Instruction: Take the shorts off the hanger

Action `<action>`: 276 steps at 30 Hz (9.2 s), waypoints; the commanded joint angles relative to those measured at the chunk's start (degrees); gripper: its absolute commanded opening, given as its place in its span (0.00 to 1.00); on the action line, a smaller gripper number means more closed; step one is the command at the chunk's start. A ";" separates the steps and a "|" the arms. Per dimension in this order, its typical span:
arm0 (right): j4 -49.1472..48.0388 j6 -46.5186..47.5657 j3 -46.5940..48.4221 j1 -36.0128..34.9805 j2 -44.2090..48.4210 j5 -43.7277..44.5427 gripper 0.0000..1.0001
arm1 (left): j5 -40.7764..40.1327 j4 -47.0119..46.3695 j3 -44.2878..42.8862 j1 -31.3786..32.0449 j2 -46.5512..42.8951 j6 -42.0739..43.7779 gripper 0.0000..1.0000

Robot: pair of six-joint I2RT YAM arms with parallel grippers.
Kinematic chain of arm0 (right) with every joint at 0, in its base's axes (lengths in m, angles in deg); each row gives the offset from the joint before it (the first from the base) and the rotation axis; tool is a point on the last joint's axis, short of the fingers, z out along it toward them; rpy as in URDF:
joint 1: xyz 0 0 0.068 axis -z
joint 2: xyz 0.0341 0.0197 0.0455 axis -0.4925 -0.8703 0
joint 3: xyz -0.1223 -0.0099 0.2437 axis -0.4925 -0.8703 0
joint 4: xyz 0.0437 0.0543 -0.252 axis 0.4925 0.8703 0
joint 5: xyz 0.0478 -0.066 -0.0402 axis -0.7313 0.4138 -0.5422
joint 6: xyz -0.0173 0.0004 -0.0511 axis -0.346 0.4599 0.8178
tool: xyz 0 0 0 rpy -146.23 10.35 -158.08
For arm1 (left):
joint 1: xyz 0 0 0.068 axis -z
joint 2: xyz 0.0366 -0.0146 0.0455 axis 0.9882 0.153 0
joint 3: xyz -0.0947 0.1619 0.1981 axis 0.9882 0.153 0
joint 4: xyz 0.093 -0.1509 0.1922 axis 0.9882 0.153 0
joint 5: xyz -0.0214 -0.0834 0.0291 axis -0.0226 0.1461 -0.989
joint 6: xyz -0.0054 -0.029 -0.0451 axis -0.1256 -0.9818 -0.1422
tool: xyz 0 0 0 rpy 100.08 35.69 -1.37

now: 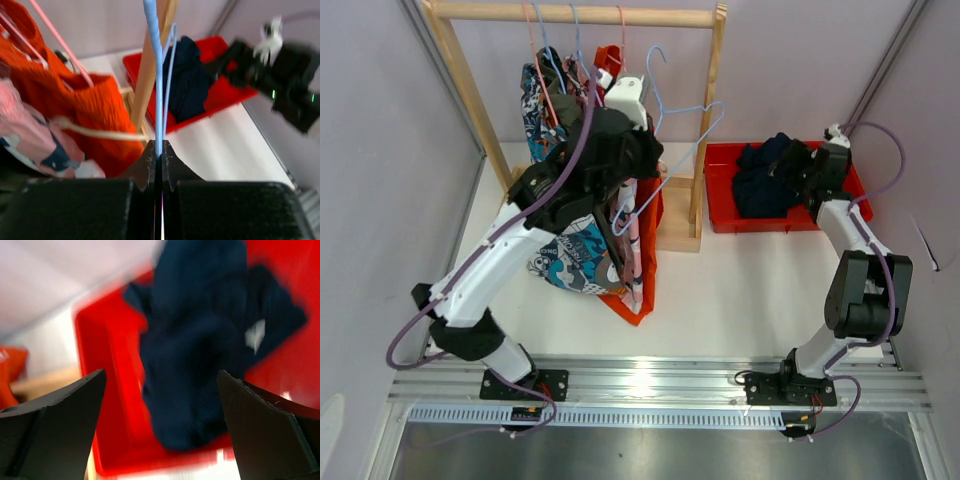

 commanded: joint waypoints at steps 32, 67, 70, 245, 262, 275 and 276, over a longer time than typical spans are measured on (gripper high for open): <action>-0.34 -6.47 -24.42 -2.92 29.78 -6.76 0.99 | -26.38 13.38 -14.93 4.48 2.12 6.86 0.00; 0.45 -6.38 -34.00 -9.69 40.94 -7.37 0.99 | 7.28 -26.36 -27.84 -9.15 30.59 11.61 0.00; 0.54 -6.21 -34.18 -10.74 40.59 -6.58 0.99 | 10.10 -26.28 -29.08 -9.06 32.26 10.91 0.00; -0.35 21.48 -8.95 -92.31 42.78 73.63 0.00 | 27.08 16.44 15.31 -11.43 -32.85 -3.16 0.00; 10.38 28.88 21.43 -33.81 35.07 35.90 0.00 | 26.54 1.85 20.67 -11.43 -30.58 -1.05 0.00; 3.98 15.86 40.80 -3.37 5.09 11.88 0.00 | 24.26 -0.44 14.79 -11.43 -23.90 0.98 0.00; 2.84 15.15 38.53 -3.02 4.65 11.35 0.00 | 23.82 -0.44 12.86 -11.43 -21.98 1.15 0.00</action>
